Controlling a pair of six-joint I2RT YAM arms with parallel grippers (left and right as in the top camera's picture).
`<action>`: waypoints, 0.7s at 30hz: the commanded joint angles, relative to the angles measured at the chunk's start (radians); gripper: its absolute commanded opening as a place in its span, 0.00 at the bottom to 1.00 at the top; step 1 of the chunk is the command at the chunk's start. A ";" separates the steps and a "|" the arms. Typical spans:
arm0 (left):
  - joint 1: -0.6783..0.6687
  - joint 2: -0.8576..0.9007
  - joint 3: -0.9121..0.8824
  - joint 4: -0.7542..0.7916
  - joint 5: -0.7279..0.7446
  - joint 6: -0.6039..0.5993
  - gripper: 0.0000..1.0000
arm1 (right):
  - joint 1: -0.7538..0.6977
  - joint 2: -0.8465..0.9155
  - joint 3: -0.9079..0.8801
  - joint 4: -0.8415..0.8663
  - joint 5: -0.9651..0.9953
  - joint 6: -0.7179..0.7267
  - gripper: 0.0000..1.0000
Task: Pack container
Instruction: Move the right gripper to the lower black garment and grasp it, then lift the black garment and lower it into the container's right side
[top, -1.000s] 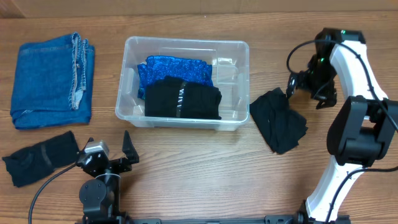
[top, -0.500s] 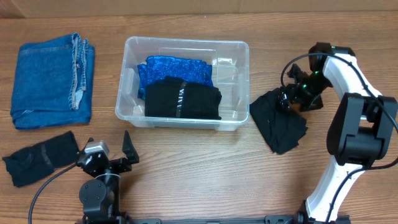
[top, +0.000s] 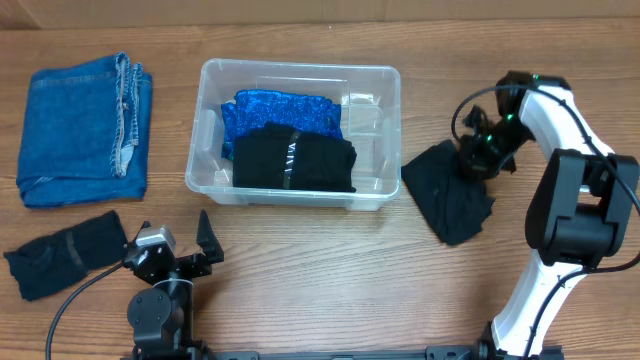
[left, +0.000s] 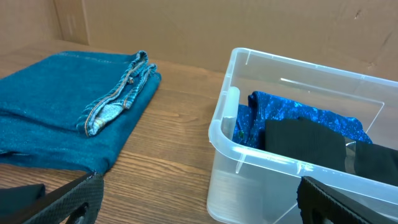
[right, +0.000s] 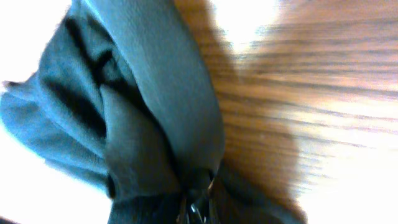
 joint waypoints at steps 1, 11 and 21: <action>0.010 -0.011 -0.002 0.001 -0.013 0.017 1.00 | -0.001 -0.024 0.206 -0.082 0.007 0.089 0.04; 0.010 -0.011 -0.002 0.001 -0.013 0.017 1.00 | 0.006 -0.067 0.730 -0.351 -0.019 0.216 0.04; 0.010 -0.011 -0.002 0.001 -0.013 0.017 1.00 | 0.098 -0.249 0.794 -0.314 -0.146 0.418 0.04</action>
